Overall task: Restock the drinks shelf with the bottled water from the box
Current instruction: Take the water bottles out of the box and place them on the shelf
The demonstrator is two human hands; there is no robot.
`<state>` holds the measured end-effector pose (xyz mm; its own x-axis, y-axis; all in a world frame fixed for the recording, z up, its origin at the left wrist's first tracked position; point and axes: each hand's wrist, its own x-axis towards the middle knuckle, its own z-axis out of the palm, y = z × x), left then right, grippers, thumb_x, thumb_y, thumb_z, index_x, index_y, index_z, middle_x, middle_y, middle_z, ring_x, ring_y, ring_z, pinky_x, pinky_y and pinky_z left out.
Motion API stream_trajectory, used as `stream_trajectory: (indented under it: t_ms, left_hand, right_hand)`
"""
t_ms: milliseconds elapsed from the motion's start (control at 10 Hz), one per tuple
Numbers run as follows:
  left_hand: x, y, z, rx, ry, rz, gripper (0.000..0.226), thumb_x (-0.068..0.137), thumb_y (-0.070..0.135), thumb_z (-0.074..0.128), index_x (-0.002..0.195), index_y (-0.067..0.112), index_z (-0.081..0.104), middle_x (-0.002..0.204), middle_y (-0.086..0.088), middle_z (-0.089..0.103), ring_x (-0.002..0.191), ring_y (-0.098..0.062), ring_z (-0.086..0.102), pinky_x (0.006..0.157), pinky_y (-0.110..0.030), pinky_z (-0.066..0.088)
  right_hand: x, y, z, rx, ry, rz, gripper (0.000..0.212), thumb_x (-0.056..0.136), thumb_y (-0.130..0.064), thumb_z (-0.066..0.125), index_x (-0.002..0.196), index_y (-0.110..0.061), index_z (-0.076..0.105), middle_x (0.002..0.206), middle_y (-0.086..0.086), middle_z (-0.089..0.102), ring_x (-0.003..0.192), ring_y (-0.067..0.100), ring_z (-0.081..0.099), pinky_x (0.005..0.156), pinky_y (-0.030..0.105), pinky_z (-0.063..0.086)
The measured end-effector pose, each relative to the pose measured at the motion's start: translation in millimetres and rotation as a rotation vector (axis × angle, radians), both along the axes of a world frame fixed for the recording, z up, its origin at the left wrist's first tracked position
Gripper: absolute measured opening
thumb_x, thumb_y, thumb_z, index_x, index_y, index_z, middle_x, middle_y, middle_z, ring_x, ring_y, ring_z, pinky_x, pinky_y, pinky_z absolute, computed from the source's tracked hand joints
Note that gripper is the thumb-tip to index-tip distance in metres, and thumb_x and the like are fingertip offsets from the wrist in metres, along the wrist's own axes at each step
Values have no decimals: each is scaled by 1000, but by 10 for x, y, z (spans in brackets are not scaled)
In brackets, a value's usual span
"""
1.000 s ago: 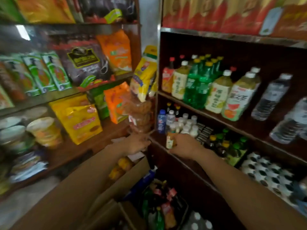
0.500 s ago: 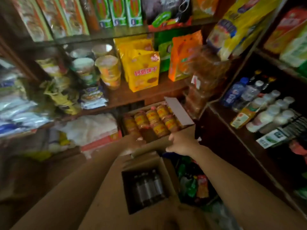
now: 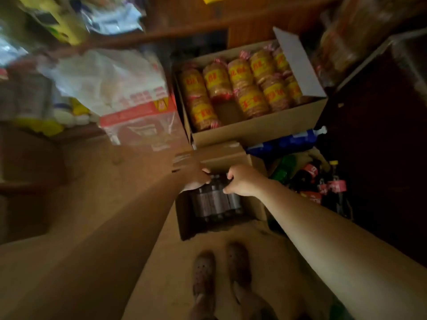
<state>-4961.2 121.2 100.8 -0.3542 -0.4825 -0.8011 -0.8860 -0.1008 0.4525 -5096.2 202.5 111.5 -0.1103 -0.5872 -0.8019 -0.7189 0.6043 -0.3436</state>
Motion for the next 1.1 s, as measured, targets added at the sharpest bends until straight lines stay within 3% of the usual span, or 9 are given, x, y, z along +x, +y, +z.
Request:
stream_trajectory:
  t_ms: [100,200,400,500,600,700,900,1000,1100]
  left_hand:
    - [-19,80,-670,55,-64,-129,18,88,2,56,102,13,54,107,-8,52,101,-21,49,88,-32,43]
    - [-32,106,-1311,60,-117,-100,33,90,6,56,123,6,57,132,-13,52,123,-27,47,102,-34,39]
    - [-96,51,-2336,69,-125,29,49,84,17,66,130,4,53,135,-18,52,124,-34,50,104,-39,42]
    - [-51,-58,-3327,47,-107,156,65,64,33,69,122,4,59,130,-23,55,118,-38,54,99,-50,46]
    - [-163,-39,-3464,2,-86,191,50,75,31,70,120,11,63,133,-13,55,122,-31,52,106,-43,41]
    - [-255,-20,-3688,1,-50,199,38,93,27,55,131,20,52,139,1,48,129,-17,43,107,-20,28]
    - [-386,-33,-4065,132,-10,295,47,90,25,63,133,13,48,140,-10,41,107,-24,55,46,-17,52]
    - [-405,-53,-4215,88,-18,272,53,82,50,59,128,24,52,135,-6,48,104,-23,58,76,-27,52]
    - [-355,-66,-4107,40,-43,246,59,78,43,68,128,14,55,133,-11,54,117,-30,54,97,-33,46]
  right_hand:
    - [64,10,-735,28,-6,21,25,85,-34,70,97,-13,63,95,3,63,97,24,63,70,31,50]
    - [92,22,-1434,81,-11,7,26,82,-36,72,92,-14,61,88,2,61,86,22,63,58,27,43]
    - [102,105,-2582,105,-50,-61,52,81,-24,73,128,-13,54,127,8,58,118,27,54,95,36,47]
    - [173,108,-3089,139,-86,-56,57,76,-23,75,129,-16,56,130,8,59,115,26,57,99,39,48]
    - [285,157,-3462,140,-105,15,60,78,-27,72,135,-19,52,134,5,56,117,27,56,99,37,47]
    - [378,185,-3871,198,-75,-9,72,76,-36,73,140,-19,44,137,8,53,118,28,55,96,37,48]
    - [389,102,-4364,419,-104,-186,78,84,-36,71,145,-4,35,143,15,46,125,28,50,92,31,43]
    - [410,145,-4476,423,-103,-241,96,85,-32,71,152,-2,9,154,17,27,135,30,39,105,33,38]
    - [425,226,-4448,370,-116,-287,95,83,-30,73,152,-8,12,151,14,33,133,30,41,104,34,39]
